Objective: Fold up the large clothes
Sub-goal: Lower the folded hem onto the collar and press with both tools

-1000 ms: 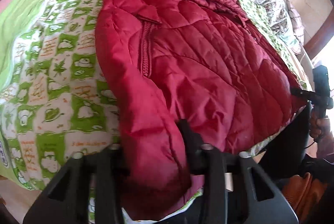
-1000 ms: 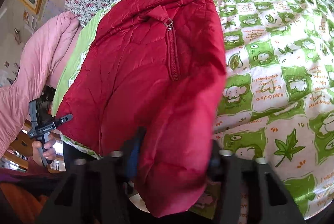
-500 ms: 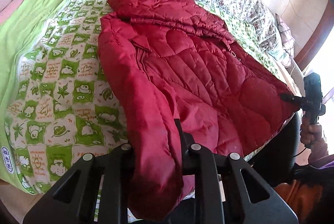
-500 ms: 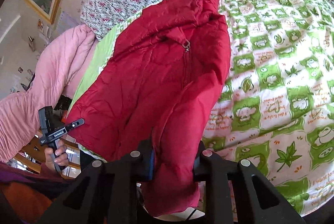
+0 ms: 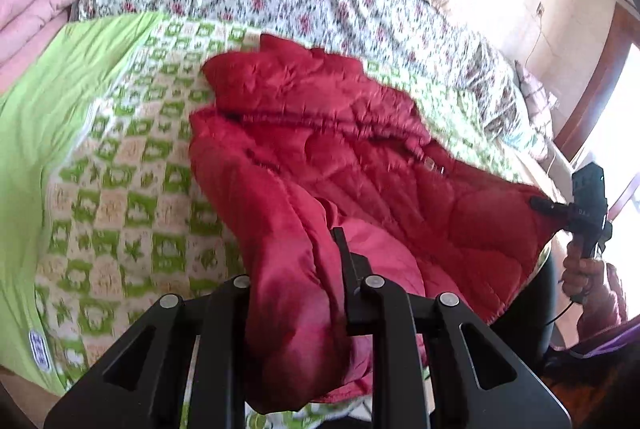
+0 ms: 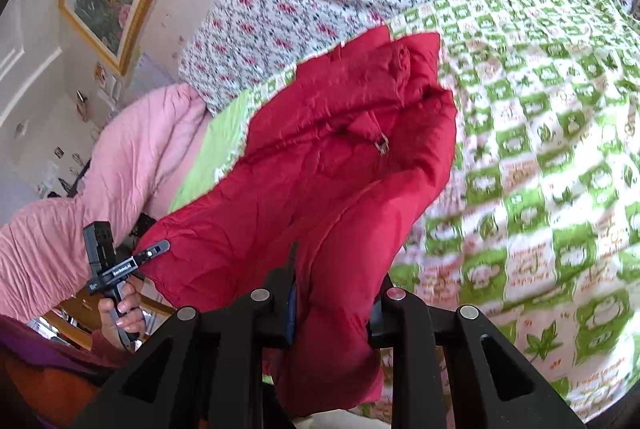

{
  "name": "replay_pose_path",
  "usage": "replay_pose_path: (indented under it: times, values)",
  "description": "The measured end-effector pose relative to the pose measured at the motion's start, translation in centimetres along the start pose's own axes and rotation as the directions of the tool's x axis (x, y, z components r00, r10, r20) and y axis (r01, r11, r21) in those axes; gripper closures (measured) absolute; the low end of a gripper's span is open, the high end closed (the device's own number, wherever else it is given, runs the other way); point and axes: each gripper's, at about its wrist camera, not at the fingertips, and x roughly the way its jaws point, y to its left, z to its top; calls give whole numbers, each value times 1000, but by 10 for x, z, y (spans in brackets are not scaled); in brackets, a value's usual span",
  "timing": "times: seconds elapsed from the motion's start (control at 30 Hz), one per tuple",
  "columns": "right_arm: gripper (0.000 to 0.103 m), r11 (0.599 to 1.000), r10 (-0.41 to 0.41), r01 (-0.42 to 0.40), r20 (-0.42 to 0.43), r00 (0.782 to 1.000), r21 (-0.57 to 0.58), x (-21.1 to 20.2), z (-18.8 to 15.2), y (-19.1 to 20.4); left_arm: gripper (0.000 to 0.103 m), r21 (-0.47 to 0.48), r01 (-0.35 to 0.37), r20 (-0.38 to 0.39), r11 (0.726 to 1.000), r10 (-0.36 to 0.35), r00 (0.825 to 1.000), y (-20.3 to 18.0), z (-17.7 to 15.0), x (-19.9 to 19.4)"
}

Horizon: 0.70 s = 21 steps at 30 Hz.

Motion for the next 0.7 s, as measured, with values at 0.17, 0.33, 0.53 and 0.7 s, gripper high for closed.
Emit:
replay_pose_path:
  times: [0.17,0.33,0.53,0.7]
  values:
    - [82,1000,29,-29,71,997,-10,1,25,4,85,-16,7,86,1000,-6,996,0,33,-2]
    - [82,999,36,-35,139,990,-13,3,59,4,85,-41,-1,151,999,8,989,4,69,1]
    - [82,999,-13,20,201,980,-36,18,111,9,85,-63,-44,183,997,55,982,9,113,21]
    - [82,998,-46,57,233,971,-38,40,150,8,85,-124,-62,183,990,84,980,19,155,51]
